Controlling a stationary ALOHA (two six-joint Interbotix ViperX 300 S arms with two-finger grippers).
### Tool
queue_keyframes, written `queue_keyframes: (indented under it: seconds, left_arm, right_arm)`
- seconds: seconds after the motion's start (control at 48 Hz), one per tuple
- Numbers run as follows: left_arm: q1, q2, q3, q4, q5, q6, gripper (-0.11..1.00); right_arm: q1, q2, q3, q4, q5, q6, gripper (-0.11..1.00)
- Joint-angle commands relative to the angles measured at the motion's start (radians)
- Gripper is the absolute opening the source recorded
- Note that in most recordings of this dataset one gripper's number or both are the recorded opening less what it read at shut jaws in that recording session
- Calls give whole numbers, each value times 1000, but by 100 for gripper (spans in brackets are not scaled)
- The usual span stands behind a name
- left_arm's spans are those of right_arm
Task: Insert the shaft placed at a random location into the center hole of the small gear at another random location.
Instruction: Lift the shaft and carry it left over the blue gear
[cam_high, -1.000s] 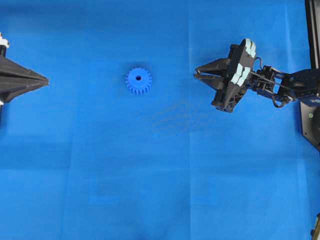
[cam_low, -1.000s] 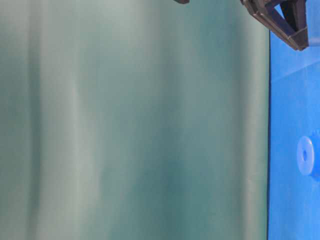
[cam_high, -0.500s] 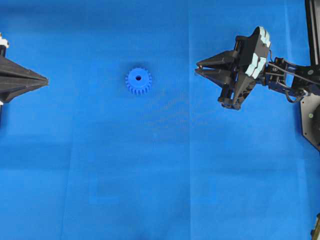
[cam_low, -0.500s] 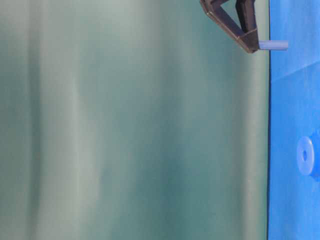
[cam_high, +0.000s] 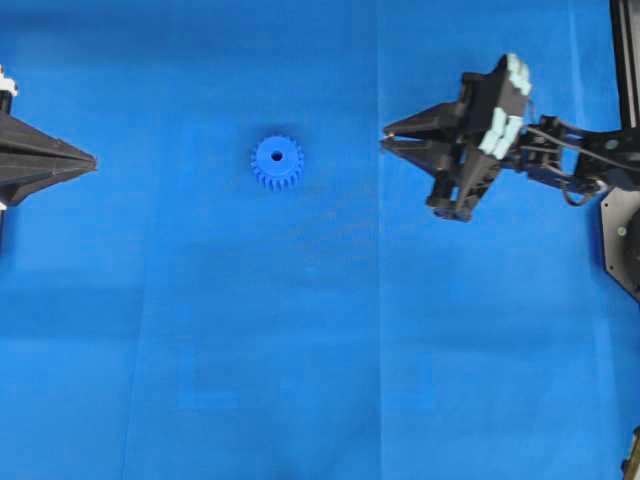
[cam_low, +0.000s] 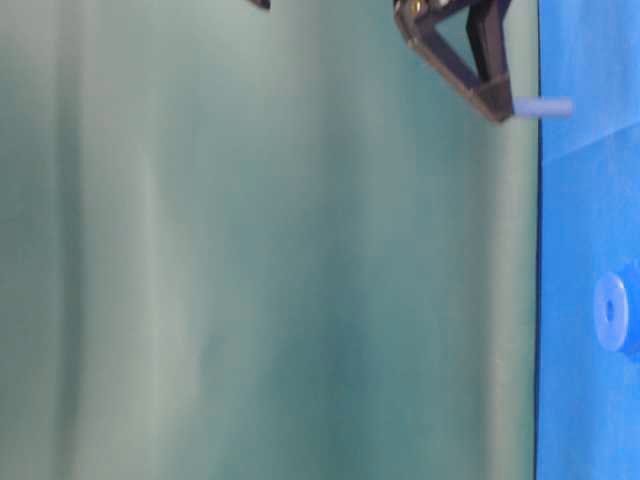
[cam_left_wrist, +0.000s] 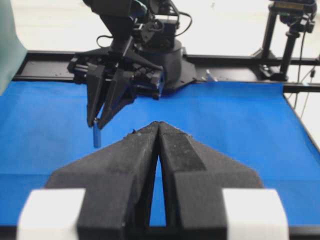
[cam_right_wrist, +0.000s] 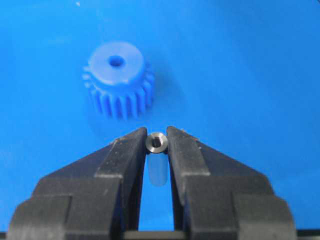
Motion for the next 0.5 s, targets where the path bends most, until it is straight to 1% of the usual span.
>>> queue_keyframes:
  seconds: [0.0,0.125,0.313,0.479]
  left_arm:
    - [-3,6,-9,2,-6,-2,0]
    - [-3,6,-9,0,-5,-3,0]
    - [-3,8,-9,0,-6,-25,0]
    - [-3,6,-9,2,-5,-25,0]
  right_arm:
    - [11,28,-64,-5,2,-3,3]
    - [18,89,-152,-9,25,-6,3]
    - [23,178,-293,-25,75,-8,3]
    - [26,232,-387,-40,118,-8,3]
